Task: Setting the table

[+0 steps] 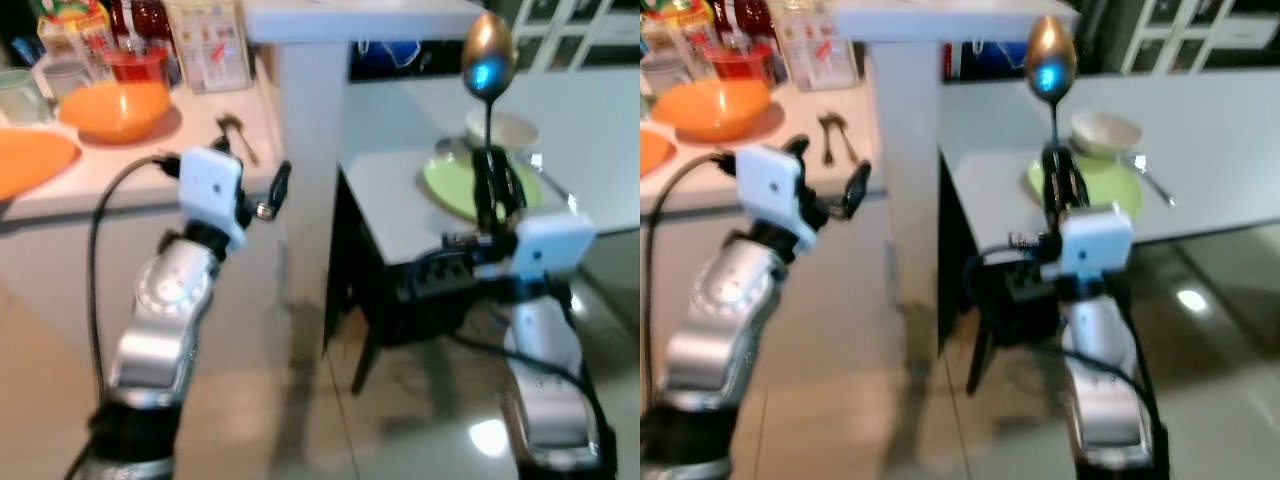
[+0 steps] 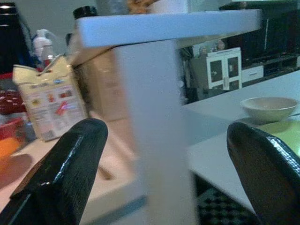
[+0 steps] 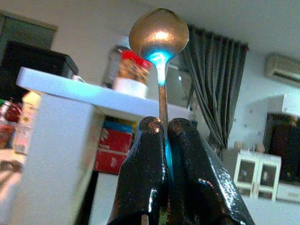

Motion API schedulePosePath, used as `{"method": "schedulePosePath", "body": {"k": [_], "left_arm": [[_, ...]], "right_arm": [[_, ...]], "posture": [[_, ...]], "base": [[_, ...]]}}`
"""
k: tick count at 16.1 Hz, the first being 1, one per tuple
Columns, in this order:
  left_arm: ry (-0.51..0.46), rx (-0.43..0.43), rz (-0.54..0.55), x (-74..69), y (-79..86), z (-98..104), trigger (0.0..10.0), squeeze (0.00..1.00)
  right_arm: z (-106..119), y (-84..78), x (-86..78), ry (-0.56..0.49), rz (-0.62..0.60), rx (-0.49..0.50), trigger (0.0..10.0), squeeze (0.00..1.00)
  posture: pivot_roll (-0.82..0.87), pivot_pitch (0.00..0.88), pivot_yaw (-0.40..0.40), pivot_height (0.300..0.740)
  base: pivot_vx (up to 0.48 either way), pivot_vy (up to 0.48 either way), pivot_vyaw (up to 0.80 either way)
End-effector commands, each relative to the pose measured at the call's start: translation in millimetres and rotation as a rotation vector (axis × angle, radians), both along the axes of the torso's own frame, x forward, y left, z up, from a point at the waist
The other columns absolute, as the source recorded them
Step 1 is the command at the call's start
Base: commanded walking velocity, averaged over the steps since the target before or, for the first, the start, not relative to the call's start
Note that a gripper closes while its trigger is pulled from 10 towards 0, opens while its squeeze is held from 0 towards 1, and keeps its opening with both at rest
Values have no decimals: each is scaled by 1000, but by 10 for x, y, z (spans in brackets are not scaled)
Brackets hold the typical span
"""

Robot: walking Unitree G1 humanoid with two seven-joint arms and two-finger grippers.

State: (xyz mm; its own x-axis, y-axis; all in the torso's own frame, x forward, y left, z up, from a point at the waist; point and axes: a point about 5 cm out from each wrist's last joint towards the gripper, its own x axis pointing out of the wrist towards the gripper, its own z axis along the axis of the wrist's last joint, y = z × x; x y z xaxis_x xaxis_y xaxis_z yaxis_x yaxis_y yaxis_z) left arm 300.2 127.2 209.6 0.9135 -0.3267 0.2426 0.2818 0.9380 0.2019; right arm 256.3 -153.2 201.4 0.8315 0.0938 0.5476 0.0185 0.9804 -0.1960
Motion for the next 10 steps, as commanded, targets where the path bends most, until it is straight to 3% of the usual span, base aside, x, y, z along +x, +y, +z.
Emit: {"method": "schedulePosePath", "body": {"k": [1, 6, 7, 10], "left_arm": [[-15, 13, 14, 7, 23, 39, 10000, 0], [-12, 10, 25, 17, 35, 27, 10000, 0], [-3, 11, 27, 17, 20, 7, 10000, 0], [59, 27, 104, 63, 86, -77, 10000, 0]], "right_arm": [[17, 11, 7, 6, 2, 11, 10000, 0], [-184, 21, 132, 188, 33, -9, 10000, 0], [-312, 36, 173, 309, 51, -32, 10000, 0], [-464, -45, 254, 492, 0, 85, 10000, 0]], "posture": [[18, 0, 16, 740], [8, 0, 17, 740], [8, 0, 17, 740], [7, 0, 15, 740]], "base": [[0, -480, 800], [0, -480, 578], [0, -480, 0], [0, -281, 0]]}}
